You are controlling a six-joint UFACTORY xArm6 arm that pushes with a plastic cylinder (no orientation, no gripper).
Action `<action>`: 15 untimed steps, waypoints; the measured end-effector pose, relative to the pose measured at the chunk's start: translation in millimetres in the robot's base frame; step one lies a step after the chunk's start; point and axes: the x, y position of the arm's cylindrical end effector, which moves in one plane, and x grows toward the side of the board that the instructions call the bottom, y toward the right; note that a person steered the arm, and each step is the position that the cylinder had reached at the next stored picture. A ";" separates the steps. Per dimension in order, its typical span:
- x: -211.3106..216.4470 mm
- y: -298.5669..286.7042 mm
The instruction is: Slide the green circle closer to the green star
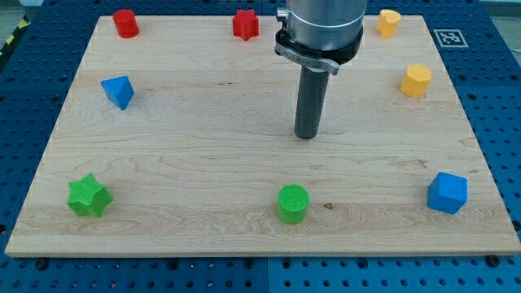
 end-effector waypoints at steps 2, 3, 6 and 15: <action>-0.3 0.0; -0.2 -3.8; 94.5 -117.5; 123.9 29.5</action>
